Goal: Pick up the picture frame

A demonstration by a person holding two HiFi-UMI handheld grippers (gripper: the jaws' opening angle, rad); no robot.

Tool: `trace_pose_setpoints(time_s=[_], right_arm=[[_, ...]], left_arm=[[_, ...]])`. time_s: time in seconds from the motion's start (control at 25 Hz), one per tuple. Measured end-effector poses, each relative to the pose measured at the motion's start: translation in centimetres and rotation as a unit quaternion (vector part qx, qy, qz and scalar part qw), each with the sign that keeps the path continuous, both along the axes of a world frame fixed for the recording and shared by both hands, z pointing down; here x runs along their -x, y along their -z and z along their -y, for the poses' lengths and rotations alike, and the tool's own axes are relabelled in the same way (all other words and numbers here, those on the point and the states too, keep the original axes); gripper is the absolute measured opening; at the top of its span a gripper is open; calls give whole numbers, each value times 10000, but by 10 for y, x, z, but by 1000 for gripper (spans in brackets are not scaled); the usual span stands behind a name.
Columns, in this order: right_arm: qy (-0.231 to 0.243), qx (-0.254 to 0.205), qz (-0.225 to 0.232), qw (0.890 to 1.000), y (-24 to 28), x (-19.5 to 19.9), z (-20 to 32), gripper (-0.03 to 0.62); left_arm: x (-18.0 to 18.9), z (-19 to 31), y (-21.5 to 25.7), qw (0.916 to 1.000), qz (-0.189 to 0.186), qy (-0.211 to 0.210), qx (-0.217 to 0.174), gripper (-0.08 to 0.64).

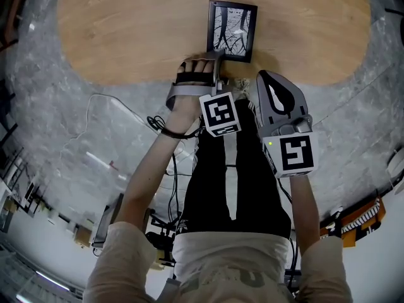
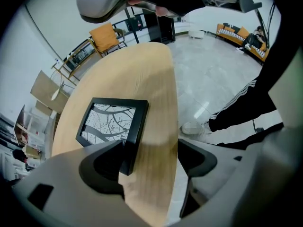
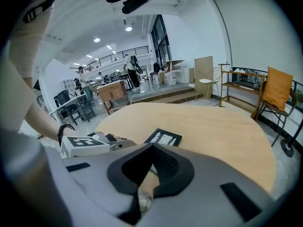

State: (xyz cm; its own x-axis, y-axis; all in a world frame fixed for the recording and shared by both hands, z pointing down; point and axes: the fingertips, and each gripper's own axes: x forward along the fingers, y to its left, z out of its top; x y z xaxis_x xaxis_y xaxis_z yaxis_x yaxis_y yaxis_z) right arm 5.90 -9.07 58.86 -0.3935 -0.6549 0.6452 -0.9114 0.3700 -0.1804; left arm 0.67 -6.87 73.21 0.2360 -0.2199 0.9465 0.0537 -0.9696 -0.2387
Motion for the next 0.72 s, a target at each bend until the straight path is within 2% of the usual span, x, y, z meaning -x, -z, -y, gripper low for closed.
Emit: trace_pose_setpoints(time_s=[0.2,0.28,0.32,0.4,0.72], right_arm=[[97,8,49,9999,2,0,5,5],[111,7,54,9999,6,-2,10,5],[116,2,58,9999,8,-3,11,5],[116,-32,66,9999,9,-4,11,5],[76,-74,85,9999,-5,21,-44,5]], left_arm=[[-4,-4,4,9999,10,-104,-3,367],[-7,-3,9,9998,-65,-107,-124,362],[-8,-3,12,9996,-128,-67,-227,335],[-9,-10,15,9990,-283,52,-355,230],[24,-75,4,9974,-267,59,-667,113]])
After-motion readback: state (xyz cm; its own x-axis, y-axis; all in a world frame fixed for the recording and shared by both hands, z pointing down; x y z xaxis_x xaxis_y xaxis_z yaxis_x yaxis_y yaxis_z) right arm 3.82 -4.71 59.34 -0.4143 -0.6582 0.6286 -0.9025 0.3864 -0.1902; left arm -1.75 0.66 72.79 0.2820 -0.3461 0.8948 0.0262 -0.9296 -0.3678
